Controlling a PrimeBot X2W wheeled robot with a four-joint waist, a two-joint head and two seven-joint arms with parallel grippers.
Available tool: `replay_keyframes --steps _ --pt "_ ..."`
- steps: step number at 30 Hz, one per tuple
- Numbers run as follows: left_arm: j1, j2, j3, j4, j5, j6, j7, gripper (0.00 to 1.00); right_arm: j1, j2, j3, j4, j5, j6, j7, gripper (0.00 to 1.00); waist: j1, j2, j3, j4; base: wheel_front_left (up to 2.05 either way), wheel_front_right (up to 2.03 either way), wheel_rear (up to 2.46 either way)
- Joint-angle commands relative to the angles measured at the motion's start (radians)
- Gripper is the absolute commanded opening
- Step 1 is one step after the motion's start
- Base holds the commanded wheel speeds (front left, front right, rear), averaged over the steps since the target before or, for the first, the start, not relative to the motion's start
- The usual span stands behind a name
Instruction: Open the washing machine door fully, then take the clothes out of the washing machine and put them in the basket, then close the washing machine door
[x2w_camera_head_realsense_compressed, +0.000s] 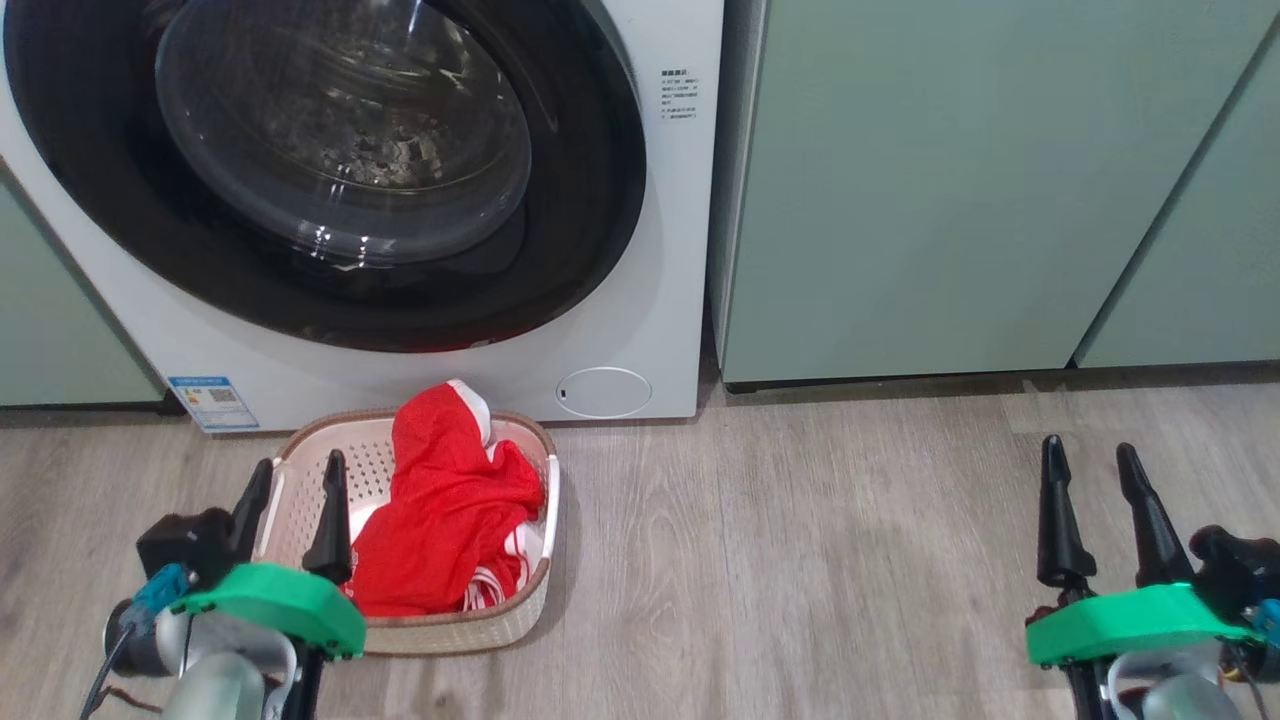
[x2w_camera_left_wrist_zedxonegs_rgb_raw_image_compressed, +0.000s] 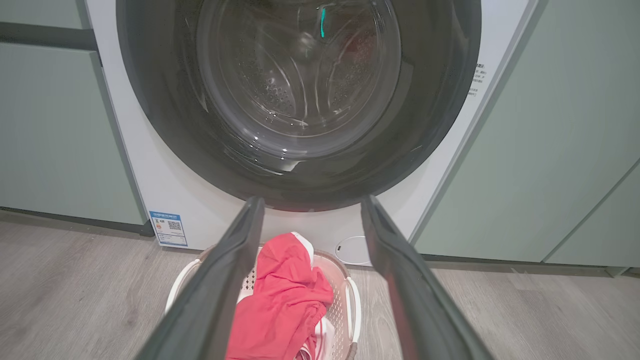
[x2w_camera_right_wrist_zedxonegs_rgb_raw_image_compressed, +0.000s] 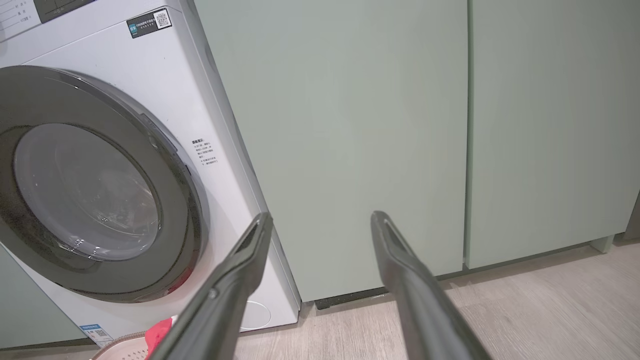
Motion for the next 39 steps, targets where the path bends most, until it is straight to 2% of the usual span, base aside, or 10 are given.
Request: replay_keyframes --steps 1,20,21,26,39 --pt "-0.031 0.016 0.033 -0.031 -0.003 0.001 -0.009 1.0 -0.022 -0.001 0.019 -0.036 0.006 -0.001 -0.006 1.0 0.0 0.0 0.0 0.0 0.0 0.0 0.0" --pt "-0.038 0.024 0.022 -0.015 -0.032 0.001 -0.009 1.0 -0.023 -0.001 0.016 -0.03 0.01 -0.001 -0.006 1.0 0.0 0.0 -0.003 -0.002 0.0 0.0 0.0" --pt "0.0 0.001 -0.011 0.012 -0.03 0.0 0.0 0.0 0.0 0.0 -0.009 0.001 0.004 0.0 0.0 0.0 0.0 0.0 -0.003 -0.002 0.0 0.0 0.0" --pt "0.061 -0.021 -0.016 0.079 -0.033 0.0 0.002 0.0 0.036 0.004 -0.008 0.083 0.007 0.0 0.0 0.0 0.0 0.0 -0.003 -0.002 0.0 0.0 0.0" --pt "0.059 -0.025 -0.008 0.045 -0.155 0.0 0.038 0.0 0.027 0.003 -0.016 0.074 0.131 0.0 0.036 0.0 0.0 0.0 0.003 -0.001 0.0 0.0 0.0"
